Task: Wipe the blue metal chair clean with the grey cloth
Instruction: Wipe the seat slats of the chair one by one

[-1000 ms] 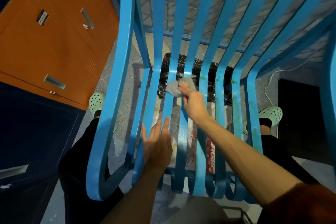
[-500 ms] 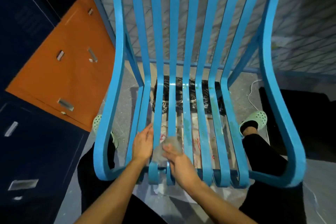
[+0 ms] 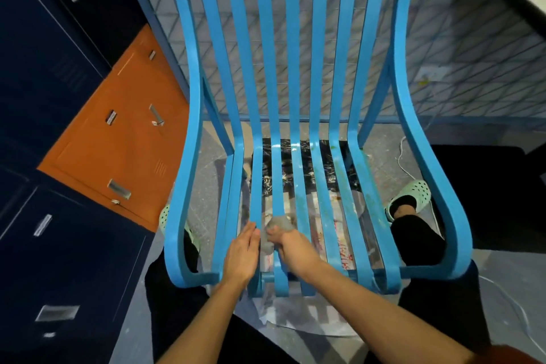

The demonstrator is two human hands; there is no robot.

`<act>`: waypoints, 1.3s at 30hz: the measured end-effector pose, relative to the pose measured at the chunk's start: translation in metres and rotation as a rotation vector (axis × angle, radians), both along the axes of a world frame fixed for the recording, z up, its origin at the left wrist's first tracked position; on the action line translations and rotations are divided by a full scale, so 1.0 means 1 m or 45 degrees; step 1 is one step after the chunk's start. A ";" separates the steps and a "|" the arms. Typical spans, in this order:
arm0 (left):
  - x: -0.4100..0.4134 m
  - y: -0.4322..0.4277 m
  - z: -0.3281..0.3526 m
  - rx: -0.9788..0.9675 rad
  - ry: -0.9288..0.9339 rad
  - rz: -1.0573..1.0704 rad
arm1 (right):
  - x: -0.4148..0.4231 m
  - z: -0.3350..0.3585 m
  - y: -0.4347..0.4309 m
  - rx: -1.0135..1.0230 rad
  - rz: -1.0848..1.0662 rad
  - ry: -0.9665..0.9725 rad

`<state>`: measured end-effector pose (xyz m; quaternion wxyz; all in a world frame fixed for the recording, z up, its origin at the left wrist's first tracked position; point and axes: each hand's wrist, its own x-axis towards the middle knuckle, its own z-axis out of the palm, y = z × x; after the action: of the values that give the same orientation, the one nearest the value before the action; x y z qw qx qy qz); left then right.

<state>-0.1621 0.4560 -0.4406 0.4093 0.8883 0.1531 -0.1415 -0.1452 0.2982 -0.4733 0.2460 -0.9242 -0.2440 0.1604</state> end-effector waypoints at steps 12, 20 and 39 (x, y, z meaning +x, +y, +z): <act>0.010 -0.014 -0.008 0.347 0.002 -0.295 | -0.086 0.052 -0.048 0.356 -0.063 0.239; 0.010 -0.033 -0.010 0.541 0.180 -0.477 | -0.004 0.092 -0.087 0.404 -0.600 0.049; 0.035 -0.036 -0.031 0.569 0.099 -0.436 | -0.072 0.009 -0.049 -0.129 -0.338 0.356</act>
<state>-0.1269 0.4203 -0.4717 0.1672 0.9634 0.0439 -0.2050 -0.2169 0.2490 -0.4641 0.2496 -0.9282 -0.0751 0.2655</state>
